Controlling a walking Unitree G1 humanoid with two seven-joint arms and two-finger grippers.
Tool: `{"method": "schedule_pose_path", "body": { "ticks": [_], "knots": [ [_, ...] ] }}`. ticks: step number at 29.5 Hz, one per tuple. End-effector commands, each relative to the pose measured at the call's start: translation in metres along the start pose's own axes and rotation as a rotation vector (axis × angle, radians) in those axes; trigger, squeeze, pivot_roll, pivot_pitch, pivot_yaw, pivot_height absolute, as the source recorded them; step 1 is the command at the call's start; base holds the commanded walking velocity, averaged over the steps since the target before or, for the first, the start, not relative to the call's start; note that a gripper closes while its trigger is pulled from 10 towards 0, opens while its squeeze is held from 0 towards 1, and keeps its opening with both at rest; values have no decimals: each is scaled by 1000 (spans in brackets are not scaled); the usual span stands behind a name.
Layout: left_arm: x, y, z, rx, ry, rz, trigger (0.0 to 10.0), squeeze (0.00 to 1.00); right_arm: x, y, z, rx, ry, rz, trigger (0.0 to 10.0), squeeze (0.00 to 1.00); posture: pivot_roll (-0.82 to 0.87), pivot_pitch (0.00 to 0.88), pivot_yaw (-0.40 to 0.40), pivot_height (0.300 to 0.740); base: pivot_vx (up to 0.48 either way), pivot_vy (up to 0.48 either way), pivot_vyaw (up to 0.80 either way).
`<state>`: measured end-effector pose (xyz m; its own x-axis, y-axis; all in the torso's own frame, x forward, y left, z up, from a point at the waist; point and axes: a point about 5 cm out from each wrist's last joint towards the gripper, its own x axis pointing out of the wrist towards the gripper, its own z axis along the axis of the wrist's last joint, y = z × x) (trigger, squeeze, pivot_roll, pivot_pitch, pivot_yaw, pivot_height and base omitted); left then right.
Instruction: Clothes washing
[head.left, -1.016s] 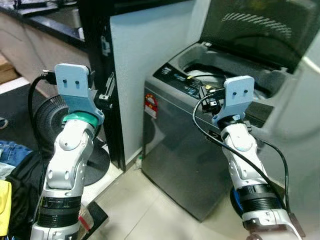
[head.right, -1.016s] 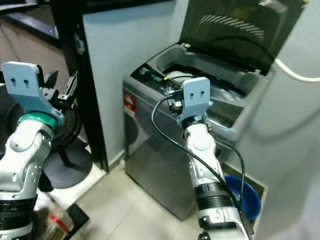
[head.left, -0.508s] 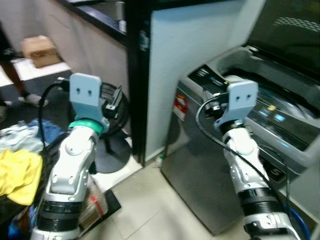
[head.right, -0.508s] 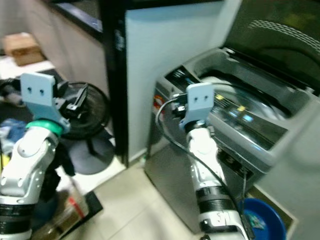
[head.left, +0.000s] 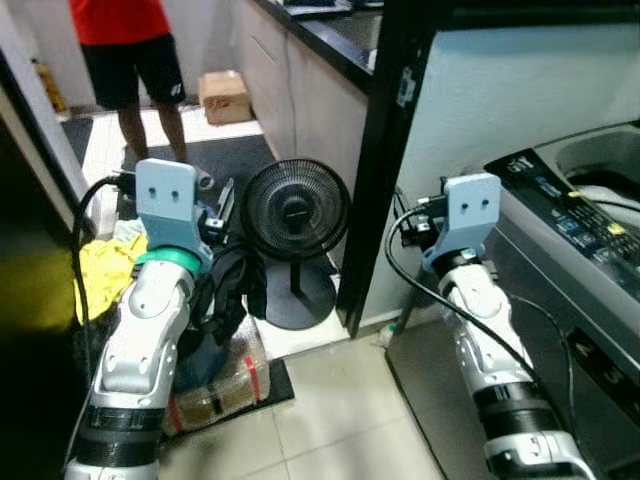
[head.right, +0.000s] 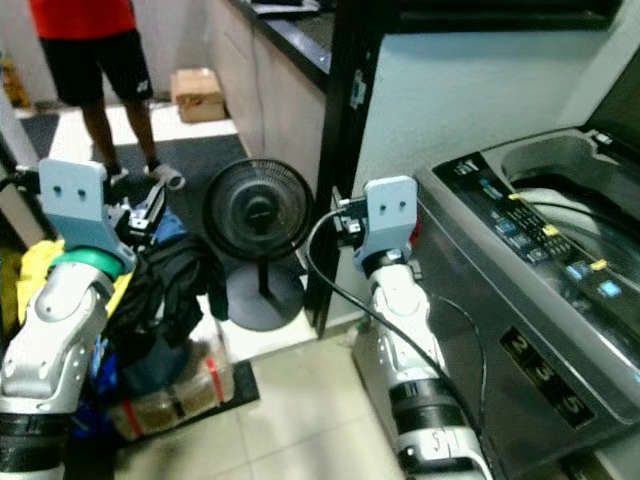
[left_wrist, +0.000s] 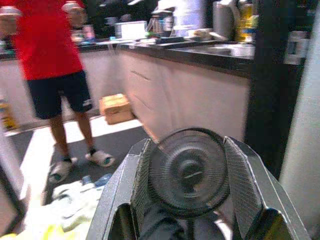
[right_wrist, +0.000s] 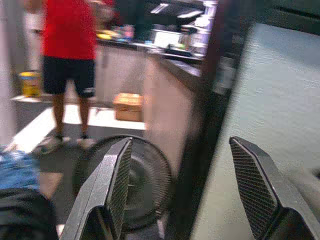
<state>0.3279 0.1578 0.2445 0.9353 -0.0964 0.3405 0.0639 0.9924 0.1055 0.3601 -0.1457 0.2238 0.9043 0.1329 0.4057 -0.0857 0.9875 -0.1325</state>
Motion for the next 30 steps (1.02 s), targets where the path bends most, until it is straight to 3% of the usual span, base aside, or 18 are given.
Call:
{"method": "schedule_pose_path", "body": {
  "ticks": [1,30],
  "knots": [
    [-2,0,-3,-1,11,1,10000,0,-2,4,-3,10,11,19,10000,0,86,0,-16,740,0,0,800],
    [0,-4,-6,-4,14,17,10000,0,-1,5,1,32,-5,32,10000,0,82,0,-13,740,0,0,793]
  ]
}}
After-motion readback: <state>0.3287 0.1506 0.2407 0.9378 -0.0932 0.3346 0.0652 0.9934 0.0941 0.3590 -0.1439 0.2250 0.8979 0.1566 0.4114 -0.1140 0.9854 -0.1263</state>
